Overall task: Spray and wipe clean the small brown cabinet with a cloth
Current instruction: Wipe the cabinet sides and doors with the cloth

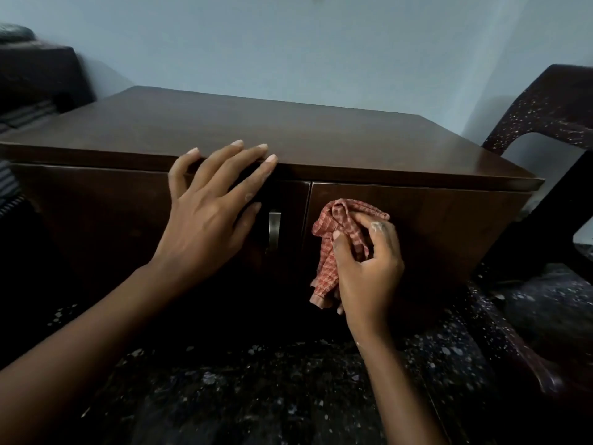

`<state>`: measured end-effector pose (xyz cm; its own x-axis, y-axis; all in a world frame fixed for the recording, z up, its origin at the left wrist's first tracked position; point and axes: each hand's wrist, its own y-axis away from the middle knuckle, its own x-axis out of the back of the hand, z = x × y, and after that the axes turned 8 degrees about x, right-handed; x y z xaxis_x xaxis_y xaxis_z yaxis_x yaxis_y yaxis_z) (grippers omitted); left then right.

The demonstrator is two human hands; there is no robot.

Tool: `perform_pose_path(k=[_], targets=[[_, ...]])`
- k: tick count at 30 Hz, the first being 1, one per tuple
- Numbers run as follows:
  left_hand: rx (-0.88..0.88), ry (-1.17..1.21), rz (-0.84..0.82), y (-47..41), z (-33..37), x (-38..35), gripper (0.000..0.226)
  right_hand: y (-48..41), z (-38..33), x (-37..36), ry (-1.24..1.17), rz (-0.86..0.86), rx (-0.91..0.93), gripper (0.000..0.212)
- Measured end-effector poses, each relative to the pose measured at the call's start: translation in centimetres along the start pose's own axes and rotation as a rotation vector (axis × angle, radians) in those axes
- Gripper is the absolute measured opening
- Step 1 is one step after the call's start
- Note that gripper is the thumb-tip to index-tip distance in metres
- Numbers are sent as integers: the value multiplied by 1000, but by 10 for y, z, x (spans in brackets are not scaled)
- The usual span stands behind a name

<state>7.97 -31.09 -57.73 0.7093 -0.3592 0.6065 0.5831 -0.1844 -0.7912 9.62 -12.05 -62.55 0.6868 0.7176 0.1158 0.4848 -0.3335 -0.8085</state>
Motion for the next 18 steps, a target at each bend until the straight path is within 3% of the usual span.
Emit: perform_pose_path(k=[5,8,10,13,15,18], targets=[[40,54,20,-4,4,0,48,30,13,8,-250,-115,-517,30],[53,108,12,-4,3,0,49,18,9,15,-379,-128,-619,24],[67,142,-8,-5,2,2,50,0,-1,19,-547,-91,-604,37],[66,155,-54,-6,-1,5,53,-16,-15,15,-777,-53,-588,40],[58,153,-79,-7,0,6,55,-9,-19,4,-560,7,-447,37],[58,150,-101,-8,-2,10,58,24,-21,-19,-12,5,-26,37]])
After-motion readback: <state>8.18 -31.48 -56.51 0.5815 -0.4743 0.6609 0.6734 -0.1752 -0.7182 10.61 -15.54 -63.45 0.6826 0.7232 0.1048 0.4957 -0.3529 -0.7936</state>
